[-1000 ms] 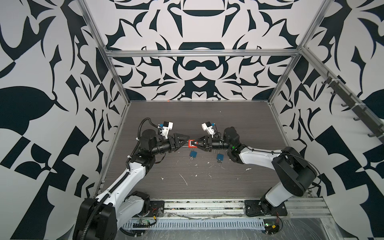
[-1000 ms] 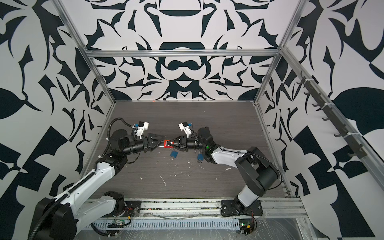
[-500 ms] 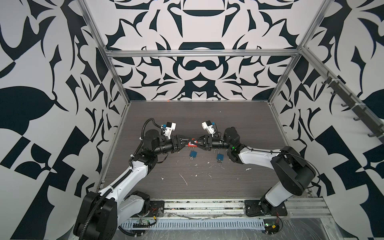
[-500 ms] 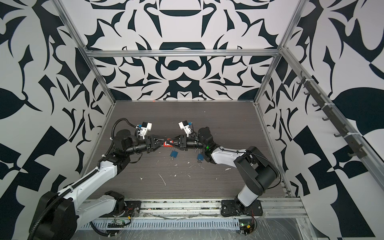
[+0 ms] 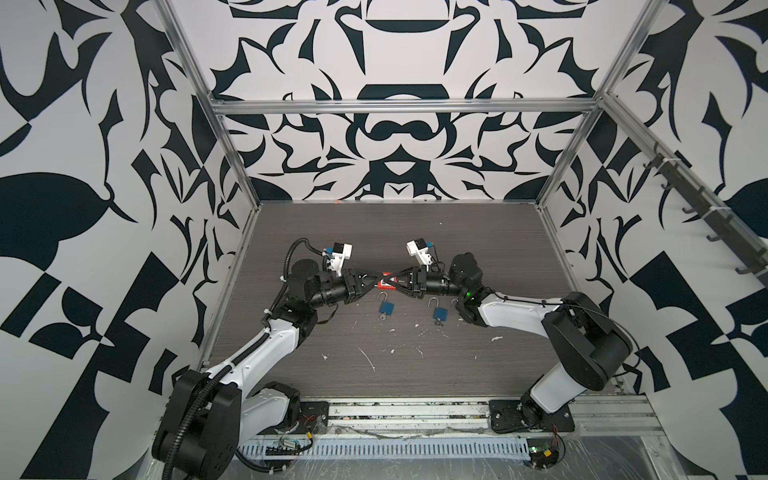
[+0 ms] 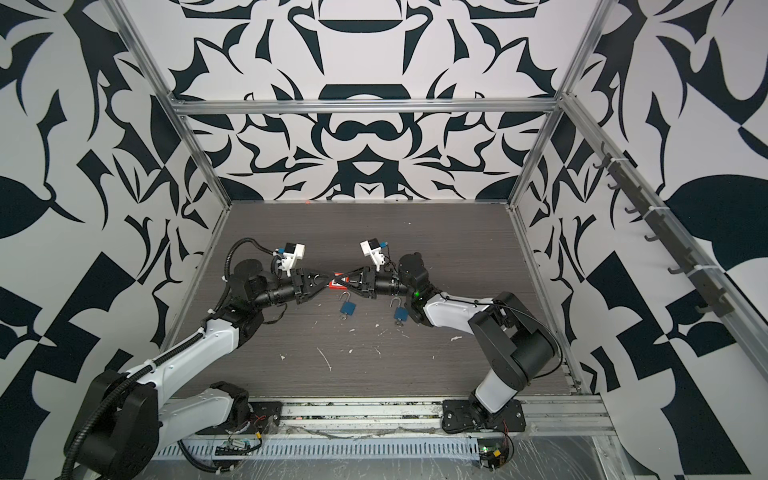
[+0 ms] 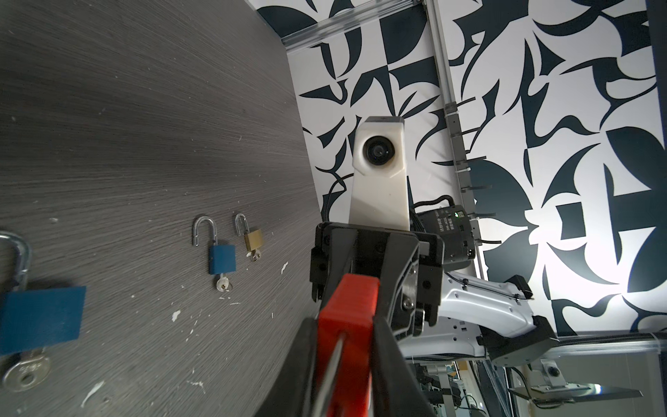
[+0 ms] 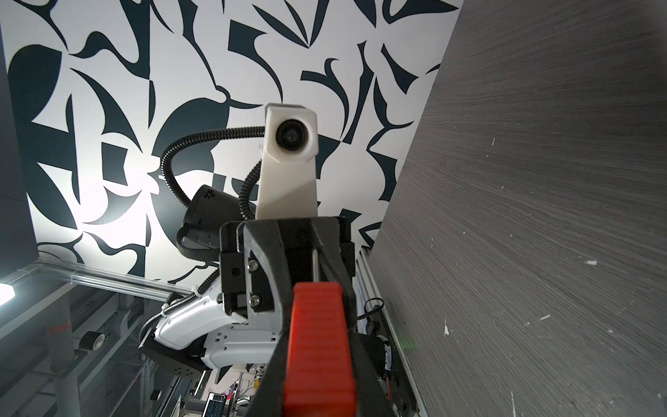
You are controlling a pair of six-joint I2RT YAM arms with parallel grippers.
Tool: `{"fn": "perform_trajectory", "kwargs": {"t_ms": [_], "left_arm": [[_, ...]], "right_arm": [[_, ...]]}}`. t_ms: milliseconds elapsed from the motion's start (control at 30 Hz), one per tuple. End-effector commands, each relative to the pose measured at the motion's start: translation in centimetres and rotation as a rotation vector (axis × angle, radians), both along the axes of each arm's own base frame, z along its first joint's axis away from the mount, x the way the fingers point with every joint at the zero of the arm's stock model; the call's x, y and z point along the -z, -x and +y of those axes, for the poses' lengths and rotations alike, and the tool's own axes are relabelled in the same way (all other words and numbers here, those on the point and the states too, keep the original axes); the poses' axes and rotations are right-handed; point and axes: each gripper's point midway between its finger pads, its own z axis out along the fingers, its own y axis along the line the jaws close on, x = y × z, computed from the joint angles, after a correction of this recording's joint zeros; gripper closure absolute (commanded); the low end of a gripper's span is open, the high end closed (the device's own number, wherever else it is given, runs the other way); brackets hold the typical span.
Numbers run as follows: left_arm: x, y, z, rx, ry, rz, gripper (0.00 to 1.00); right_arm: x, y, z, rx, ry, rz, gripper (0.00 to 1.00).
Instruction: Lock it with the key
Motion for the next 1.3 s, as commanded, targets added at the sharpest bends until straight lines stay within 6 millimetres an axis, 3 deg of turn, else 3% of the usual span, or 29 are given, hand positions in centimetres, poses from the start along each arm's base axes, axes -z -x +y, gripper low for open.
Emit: {"fn": "perform_trajectory", "kwargs": {"t_ms": [0,233,433,733,767,867,933,1267], "left_arm": [[-0.1,0.8,-0.3,0.038,0.021,-0.005,1.00],[0.2,0.7,-0.1,0.018,0.002,-0.006,1.00],[0.3,0.6,-0.1,0.020,0.000,-0.002,1.00],[0.5,0.4,-0.3,0.025,-0.004,0.002,1.00],[0.5,0.4,-0.3,0.024,-0.004,0.002,0.96],[0.3,0.4,-0.3,0.025,-0.004,-0.001,0.71],[0.3,0.4,-0.5,0.030,-0.004,-0.002,0.62],[0.9,0.5,-1.3,0.056,-0.008,0.011,0.58]], "right_arm": [[-1.6,-0.1,-0.3,0.019,-0.042,-0.068,0.82],[-2.0,-0.6,-1.9,0.064,-0.039,-0.076,0.70],[-2.3,-0.4,-2.1,0.065,-0.035,-0.085,0.69],[-2.1,-0.5,-2.0,0.057,-0.045,-0.083,0.90],[-2.2,-0.5,-2.0,0.057,-0.046,-0.085,0.91],[-2.2,-0.6,-2.0,0.061,-0.046,-0.084,0.92],[-2.2,-0.7,-2.0,0.064,-0.047,-0.085,0.92],[-2.0,-1.0,-1.8,0.072,-0.047,-0.075,0.93]]}}
